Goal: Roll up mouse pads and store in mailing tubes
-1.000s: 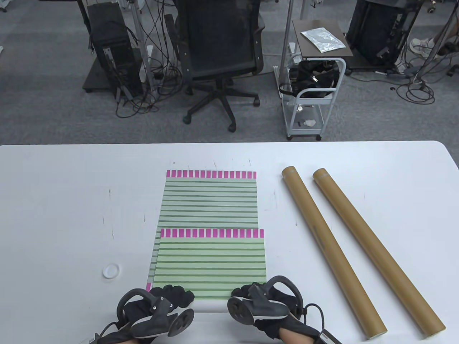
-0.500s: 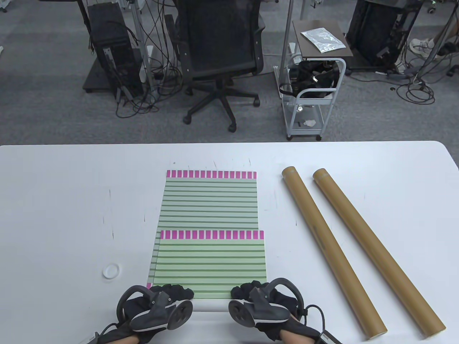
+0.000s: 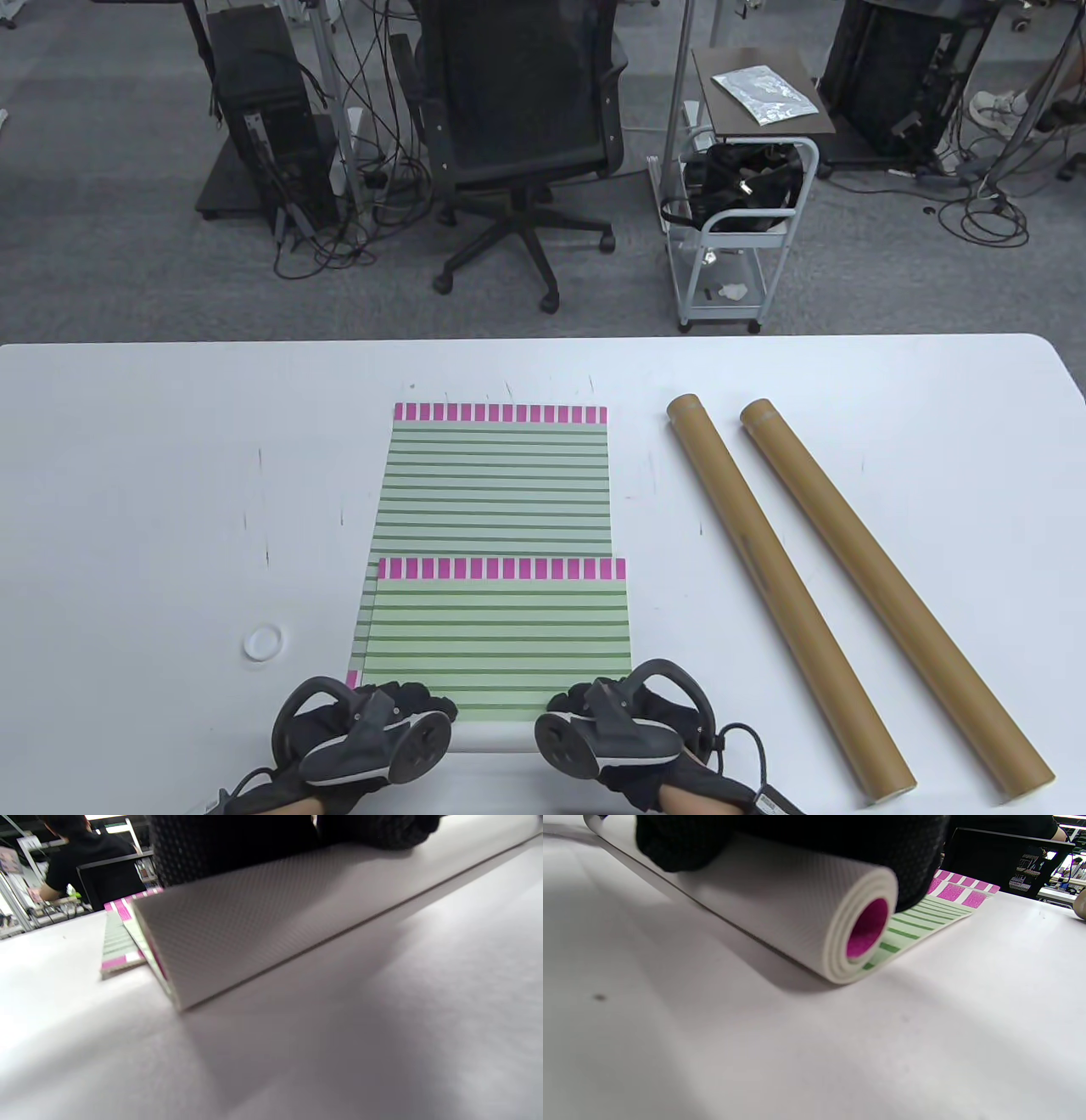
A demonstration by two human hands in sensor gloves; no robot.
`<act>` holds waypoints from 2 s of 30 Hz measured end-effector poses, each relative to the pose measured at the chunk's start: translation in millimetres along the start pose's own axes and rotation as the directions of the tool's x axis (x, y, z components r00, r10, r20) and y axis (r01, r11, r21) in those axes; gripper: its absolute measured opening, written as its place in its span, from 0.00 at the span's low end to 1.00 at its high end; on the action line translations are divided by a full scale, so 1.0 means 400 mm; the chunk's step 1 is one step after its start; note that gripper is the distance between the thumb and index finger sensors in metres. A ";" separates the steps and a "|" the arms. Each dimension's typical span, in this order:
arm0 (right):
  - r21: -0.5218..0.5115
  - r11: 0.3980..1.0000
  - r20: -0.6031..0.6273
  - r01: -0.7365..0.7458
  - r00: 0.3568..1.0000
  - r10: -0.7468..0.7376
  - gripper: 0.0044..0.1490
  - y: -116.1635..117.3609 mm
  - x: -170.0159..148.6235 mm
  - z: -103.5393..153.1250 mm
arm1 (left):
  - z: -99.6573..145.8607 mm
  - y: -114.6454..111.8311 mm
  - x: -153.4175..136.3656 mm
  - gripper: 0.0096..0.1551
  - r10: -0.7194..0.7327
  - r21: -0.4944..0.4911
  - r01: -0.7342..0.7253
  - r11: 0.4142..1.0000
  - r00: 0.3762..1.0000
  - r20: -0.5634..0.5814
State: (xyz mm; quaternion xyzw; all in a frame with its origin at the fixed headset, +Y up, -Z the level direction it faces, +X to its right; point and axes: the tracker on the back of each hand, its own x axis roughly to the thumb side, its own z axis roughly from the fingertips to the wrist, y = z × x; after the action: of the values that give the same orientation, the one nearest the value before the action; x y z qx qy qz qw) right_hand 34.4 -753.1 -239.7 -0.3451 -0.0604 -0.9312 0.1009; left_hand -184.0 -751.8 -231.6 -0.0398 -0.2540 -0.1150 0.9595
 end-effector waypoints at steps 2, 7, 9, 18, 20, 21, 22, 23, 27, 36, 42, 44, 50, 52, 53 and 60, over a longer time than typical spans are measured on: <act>-0.017 1.000 -0.008 -0.024 1.000 0.024 0.33 0.000 0.005 0.002 | 0.000 0.004 -0.003 0.24 0.011 0.010 -0.011 1.000 1.000 -0.002; -0.036 0.995 -0.041 -0.098 0.994 0.097 0.35 -0.007 0.000 0.003 | -0.017 -0.013 -0.017 0.24 0.067 -0.043 -0.068 0.997 0.997 -0.031; -0.049 0.996 -0.047 -0.079 0.996 0.076 0.34 -0.011 -0.011 0.007 | -0.024 -0.017 -0.019 0.23 0.096 -0.059 -0.098 0.993 0.995 -0.041; -0.085 0.996 -0.041 -0.023 0.999 0.019 0.34 0.002 -0.003 0.004 | -0.023 -0.014 -0.020 0.22 0.041 -0.017 -0.043 0.999 0.995 -0.087; -0.086 0.996 -0.052 0.001 0.999 -0.005 0.33 0.008 -0.011 0.000 | -0.011 0.005 -0.007 0.22 -0.076 0.054 0.081 0.995 0.992 -0.096; -0.085 0.996 -0.057 0.019 0.998 -0.024 0.33 0.010 -0.014 -0.001 | -0.006 0.013 0.000 0.22 -0.141 0.093 0.149 0.984 0.986 -0.089; -0.082 0.996 -0.060 0.038 0.997 -0.043 0.33 0.011 -0.015 -0.002 | 0.003 0.022 0.011 0.22 -0.228 0.128 0.238 0.963 0.970 -0.083; -0.079 0.996 -0.061 0.040 0.997 -0.045 0.33 0.012 -0.015 -0.004 | 0.006 0.023 0.016 0.22 -0.242 0.124 0.249 0.961 0.968 -0.066; -0.082 0.996 -0.072 0.019 0.997 -0.025 0.33 0.013 -0.013 -0.004 | -0.003 0.010 0.004 0.28 -0.148 0.048 0.150 0.988 0.988 -0.041; -0.087 0.995 -0.089 -0.049 0.995 0.041 0.39 0.011 -0.022 -0.003 | -0.021 -0.017 -0.025 0.27 -0.013 -0.022 0.011 1.000 0.997 -0.071; -0.065 0.998 -0.065 -0.015 0.998 0.011 0.36 0.005 -0.025 -0.003 | -0.017 -0.010 -0.031 0.27 0.047 -0.042 -0.049 0.998 0.998 -0.051; -0.042 0.999 -0.044 0.003 0.999 -0.005 0.35 0.002 -0.022 -0.003 | -0.013 -0.006 -0.028 0.26 0.022 -0.037 -0.023 0.999 0.999 -0.039; 0.019 0.996 -0.015 0.092 0.996 -0.092 0.34 -0.002 -0.019 -0.001 | 0.007 0.014 -0.008 0.31 -0.027 0.015 0.027 1.000 1.000 0.003; 0.023 0.997 -0.013 0.078 0.997 -0.077 0.34 -0.002 -0.017 0.000 | 0.004 0.005 0.005 0.30 -0.097 0.021 0.098 0.995 0.995 -0.007; 0.023 0.997 -0.009 0.070 0.998 -0.070 0.35 -0.001 -0.017 0.001 | 0.002 -0.001 0.009 0.29 -0.125 0.035 0.126 0.991 0.992 -0.023; 0.008 1.000 -0.029 0.022 0.999 -0.021 0.42 0.009 -0.024 0.007 | -0.020 -0.013 -0.016 0.27 0.010 -0.043 -0.012 0.999 0.998 -0.056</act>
State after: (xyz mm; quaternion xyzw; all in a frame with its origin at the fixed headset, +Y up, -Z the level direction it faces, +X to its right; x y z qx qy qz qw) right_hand 44.3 -754.6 -243.7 -0.3306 -0.0667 -0.9368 0.0933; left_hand -186.9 -756.5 -241.7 -0.0586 -0.2241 -0.1163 0.9658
